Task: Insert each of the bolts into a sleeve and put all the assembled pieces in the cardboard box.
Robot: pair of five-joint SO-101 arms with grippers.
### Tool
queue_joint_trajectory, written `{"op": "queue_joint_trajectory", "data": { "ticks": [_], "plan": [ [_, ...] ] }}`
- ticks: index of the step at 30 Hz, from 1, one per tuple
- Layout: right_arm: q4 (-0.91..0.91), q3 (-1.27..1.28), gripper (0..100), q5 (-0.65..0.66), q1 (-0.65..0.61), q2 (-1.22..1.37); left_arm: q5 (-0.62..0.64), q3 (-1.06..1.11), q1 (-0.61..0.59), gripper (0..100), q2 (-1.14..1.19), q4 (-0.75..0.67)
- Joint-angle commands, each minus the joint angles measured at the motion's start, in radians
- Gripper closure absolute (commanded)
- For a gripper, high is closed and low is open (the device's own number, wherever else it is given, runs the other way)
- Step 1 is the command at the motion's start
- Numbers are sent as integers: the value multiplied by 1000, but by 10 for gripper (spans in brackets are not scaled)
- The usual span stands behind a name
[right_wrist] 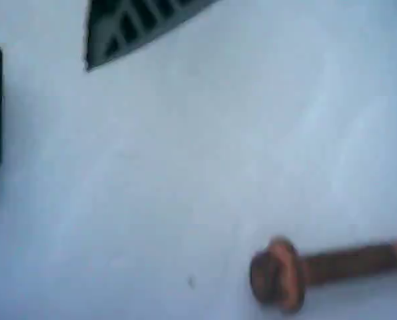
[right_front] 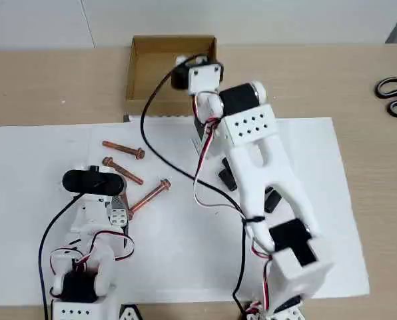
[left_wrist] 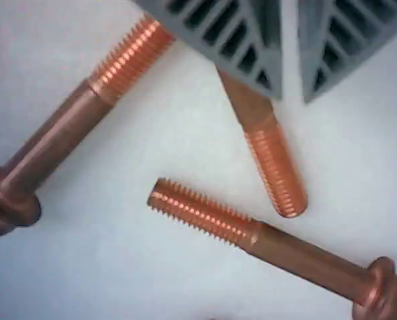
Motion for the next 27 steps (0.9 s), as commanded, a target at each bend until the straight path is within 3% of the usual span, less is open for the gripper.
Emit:
{"op": "queue_joint_trajectory", "data": {
  "ticks": [1, 9, 19, 27],
  "plan": [
    [4, 91, 841, 138, -2, -87, -3, -7, 3, 994, -8, -20],
    [-22, 201, 841, 222, 2, -88, -3, -7, -2, 994, -8, -20],
    [-188, 344, 841, 311, 15, -85, -3, -7, -2, 994, -8, -20],
    [-249, 339, 842, 333, 50, 4, -3, -7, -2, 994, -8, -20]
  ]
}}
